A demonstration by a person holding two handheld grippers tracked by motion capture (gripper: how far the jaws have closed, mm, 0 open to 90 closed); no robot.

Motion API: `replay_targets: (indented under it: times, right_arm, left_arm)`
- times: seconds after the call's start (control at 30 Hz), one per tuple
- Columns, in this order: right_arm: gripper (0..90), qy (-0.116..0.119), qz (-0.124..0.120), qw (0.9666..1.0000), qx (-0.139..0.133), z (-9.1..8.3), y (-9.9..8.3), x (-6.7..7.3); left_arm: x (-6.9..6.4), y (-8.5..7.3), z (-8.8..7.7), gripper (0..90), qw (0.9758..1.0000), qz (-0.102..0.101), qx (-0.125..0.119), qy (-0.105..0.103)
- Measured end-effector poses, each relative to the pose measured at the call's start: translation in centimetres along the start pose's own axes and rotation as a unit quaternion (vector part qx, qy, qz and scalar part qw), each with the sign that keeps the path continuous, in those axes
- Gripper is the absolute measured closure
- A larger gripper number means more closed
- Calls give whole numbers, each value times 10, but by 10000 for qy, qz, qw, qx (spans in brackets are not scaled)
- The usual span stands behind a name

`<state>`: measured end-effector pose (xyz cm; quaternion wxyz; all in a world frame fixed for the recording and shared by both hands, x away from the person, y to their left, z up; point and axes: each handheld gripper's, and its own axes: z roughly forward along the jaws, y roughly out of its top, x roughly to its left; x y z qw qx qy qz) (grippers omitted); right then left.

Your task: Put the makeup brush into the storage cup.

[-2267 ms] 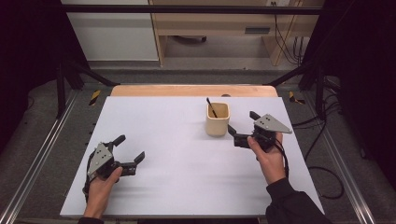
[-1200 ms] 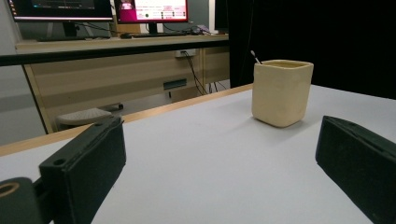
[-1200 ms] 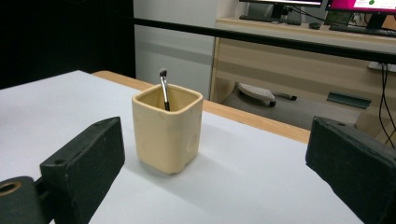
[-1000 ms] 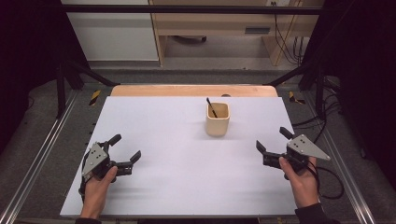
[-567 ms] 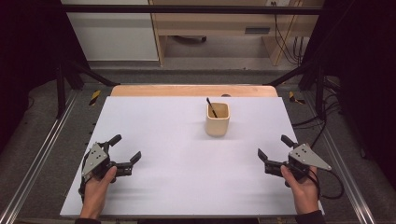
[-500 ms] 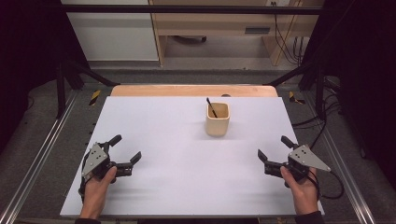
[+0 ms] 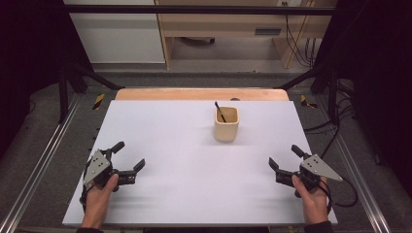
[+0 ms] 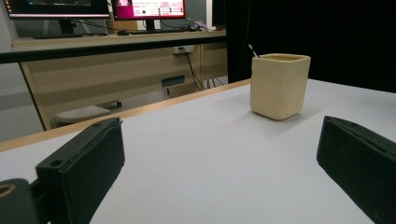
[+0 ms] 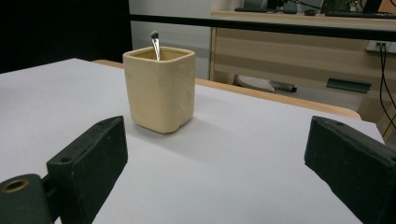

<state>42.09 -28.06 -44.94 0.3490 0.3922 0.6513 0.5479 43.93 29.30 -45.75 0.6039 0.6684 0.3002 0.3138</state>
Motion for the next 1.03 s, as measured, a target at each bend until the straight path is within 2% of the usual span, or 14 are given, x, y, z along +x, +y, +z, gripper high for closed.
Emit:
replay_targets:
  times: [0.17,0.47,0.53,0.7,0.83,0.97,1.03]
  right_arm:
    - [60,-44,28,10000,-46,2,-5,-1]
    - [54,25,61,9999,-104,7,-12,3]
    - [53,44,-16,9998,-171,7,-13,2]
    - [50,33,6,9998,-208,8,-16,1]
    - [54,70,-103,9997,-221,10,-20,1]
    - [51,66,-41,9999,-108,11,-22,2]
    - [51,-62,11,9999,123,13,-23,1]
  left_arm:
    - [0,0,0,7,10000,-2,-4,1]
    - [1,-2,-4,7,10000,-25,-25,33]
    - [1,-2,-5,7,10000,-48,-32,62]
    - [2,-3,-9,7,9999,-49,-36,107]
    - [1,-3,-8,7,9999,-25,-33,104]
    - [-2,-4,-5,7,10000,-3,5,65]
    - [-4,-4,-3,7,10000,19,26,39]
